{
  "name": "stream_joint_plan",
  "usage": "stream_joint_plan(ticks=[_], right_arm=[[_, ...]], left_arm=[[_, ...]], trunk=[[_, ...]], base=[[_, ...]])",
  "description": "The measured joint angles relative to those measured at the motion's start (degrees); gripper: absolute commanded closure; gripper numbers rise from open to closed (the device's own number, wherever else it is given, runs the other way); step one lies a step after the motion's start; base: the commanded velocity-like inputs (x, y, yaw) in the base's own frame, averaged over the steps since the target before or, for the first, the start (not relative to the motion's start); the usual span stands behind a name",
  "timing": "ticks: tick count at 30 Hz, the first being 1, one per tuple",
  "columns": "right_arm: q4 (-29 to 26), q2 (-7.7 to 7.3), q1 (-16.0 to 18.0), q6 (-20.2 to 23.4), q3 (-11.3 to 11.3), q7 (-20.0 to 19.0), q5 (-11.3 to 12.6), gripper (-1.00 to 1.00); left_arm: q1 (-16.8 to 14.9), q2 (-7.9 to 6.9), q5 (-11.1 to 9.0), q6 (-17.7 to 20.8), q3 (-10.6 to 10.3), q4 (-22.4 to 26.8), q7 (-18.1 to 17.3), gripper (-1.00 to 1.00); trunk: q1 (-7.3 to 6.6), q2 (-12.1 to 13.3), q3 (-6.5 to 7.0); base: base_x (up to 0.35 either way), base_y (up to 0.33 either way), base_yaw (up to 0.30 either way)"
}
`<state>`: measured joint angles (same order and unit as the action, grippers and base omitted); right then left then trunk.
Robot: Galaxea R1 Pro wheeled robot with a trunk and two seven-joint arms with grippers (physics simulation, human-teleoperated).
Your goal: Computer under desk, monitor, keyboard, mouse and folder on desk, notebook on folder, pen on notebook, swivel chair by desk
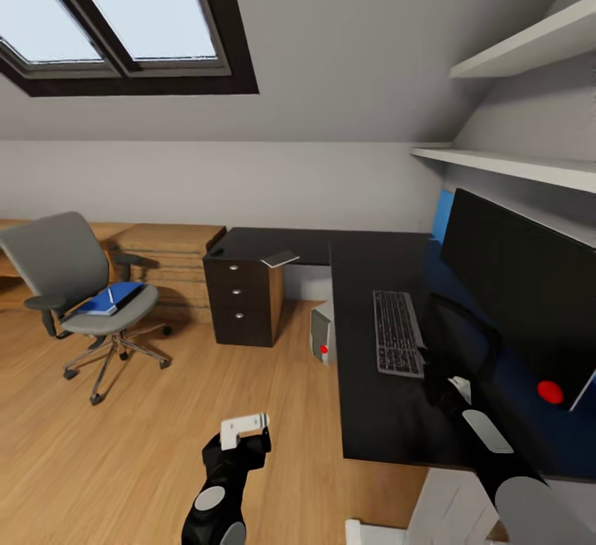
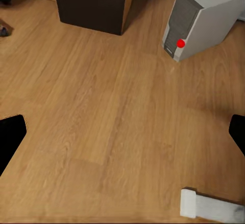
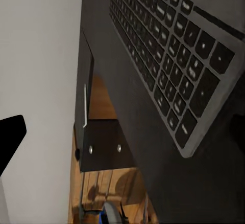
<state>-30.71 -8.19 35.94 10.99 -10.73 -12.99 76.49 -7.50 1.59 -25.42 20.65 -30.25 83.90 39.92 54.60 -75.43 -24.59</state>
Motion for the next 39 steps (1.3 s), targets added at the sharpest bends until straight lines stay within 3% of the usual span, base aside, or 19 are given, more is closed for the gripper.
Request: stream_joint_plan(ticks=[9, 14, 22, 25, 32, 39], right_arm=[[0.01, 0.02, -0.01, -0.03, 0.11, 0.68, 0.01, -1.0], [-0.1, 0.2, 0.0, -0.16, 0.16, 0.72, -0.09, -1.0], [-0.42, 0.87, 0.03, -0.37, 0.74, 0.64, -1.75, -1.0], [-0.53, 1.47, 0.0, -0.44, 2.09, 0.59, -2.96, -1.0], [-0.65, 2.83, 0.03, -0.83, 8.08, 0.49, -5.95, -1.0], [-0.66, 3.74, 0.05, -0.81, 9.86, 0.45, -6.53, -1.0]], left_arm=[[0.0, -0.66, -0.02, 0.08, 0.91, 0.67, -0.03, -1.0], [0.0, -0.97, -0.05, 0.1, 2.83, 0.75, -0.07, -1.0], [0.0, -1.0, -0.05, 0.16, 3.49, 0.59, -0.09, -1.0], [0.0, -0.98, -0.05, 0.22, 3.5, 0.54, -0.14, -1.0], [0.0, -0.89, -0.07, 0.28, 3.45, 0.29, -0.25, -1.0], [0.0, -0.87, -0.06, 0.35, 3.39, 0.15, -0.33, -1.0]], trunk=[[0.0, 0.01, 0.0], [-0.01, 0.0, 0.0], [-0.03, 0.0, 0.0], [-0.03, 0.0, 0.0], [-0.04, 0.0, 0.0], [-0.04, 0.0, 0.0]], base=[[-0.326, 0.03, 0.0], [-0.254, 0.209, 0.0], [-0.152, 0.288, 0.0], [-0.043, 0.321, 0.0], [-0.012, 0.329, 0.0], [0.001, 0.332, 0.0]])
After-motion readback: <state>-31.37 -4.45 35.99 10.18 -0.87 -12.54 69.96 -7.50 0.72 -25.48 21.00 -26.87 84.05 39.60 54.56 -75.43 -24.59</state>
